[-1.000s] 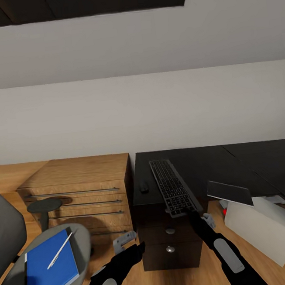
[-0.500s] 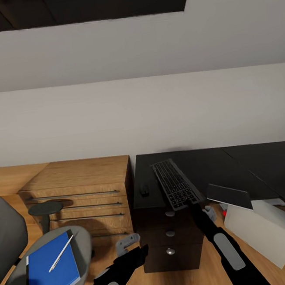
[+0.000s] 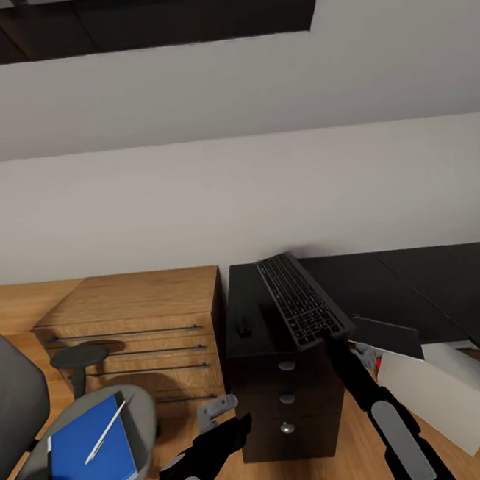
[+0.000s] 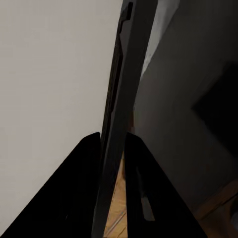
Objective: In the bedroom, organize the workspace by keeping the computer under the desk, ensuring the monitor is on the desk, placing the keyboard on the desk next to the monitor, placing the mouse on the desk next to the keyboard, moving the folder from the swivel chair onto the desk next to the mouse, stacking the notebook on top of the folder with the pen on top of the notebook, and positioning the swivel chair next to the desk.
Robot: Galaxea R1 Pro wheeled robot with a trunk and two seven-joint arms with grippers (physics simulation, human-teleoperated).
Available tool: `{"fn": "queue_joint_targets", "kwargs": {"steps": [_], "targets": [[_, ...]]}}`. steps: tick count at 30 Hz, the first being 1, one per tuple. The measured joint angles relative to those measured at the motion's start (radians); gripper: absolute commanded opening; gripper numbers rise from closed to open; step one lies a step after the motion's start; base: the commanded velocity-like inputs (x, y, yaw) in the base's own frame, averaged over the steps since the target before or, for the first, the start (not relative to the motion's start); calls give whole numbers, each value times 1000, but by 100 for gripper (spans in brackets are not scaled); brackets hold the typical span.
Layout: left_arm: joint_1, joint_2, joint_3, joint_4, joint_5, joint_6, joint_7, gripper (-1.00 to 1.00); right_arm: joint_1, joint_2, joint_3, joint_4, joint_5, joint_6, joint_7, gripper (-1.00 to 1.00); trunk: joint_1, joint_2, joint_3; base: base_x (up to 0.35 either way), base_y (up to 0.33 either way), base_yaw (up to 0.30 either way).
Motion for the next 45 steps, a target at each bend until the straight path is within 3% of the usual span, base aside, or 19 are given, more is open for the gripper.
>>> {"fn": "queue_joint_targets", "kwargs": {"steps": [6,10,13,22,25,27,29,41,45], "targets": [[0,1,1,1,-3,-1,2,100,61,1,2,-141,-3,3,-103,-100,-23,42,19,0,0,0],[0,-1,0,7,-2,-5,4,100,71,12,3,-179,-5,7,-210,-100,-38,70,31,0,0,0],[0,-2,-3,37,-6,-6,5,100,72,14,2,-198,-8,9,-233,-100,-50,91,41,0,0,0],[0,-6,-7,61,-17,-6,5,100,85,15,1,-267,-3,16,-254,-100,-84,154,69,-232,-61,0],[0,-7,-7,62,-56,-7,6,100,89,18,2,-268,-5,24,-256,-100,-95,175,78,-295,-185,0],[0,-16,-5,62,-113,-6,8,100,91,19,2,-270,-9,30,-256,-100,-103,189,85,-289,-205,0],[0,-27,-3,62,-129,-6,8,100,91,17,1,-271,-9,31,-255,-100,-111,203,91,-288,-208,0],[0,-42,-1,65,-145,-5,8,100,92,0,-3,-268,-6,32,-250,-100,-157,287,128,-287,-211,0],[0,-42,-1,68,-144,-6,9,100,92,3,-1,-261,-44,28,-254,-100,-172,315,141,-287,-212,0]]}}
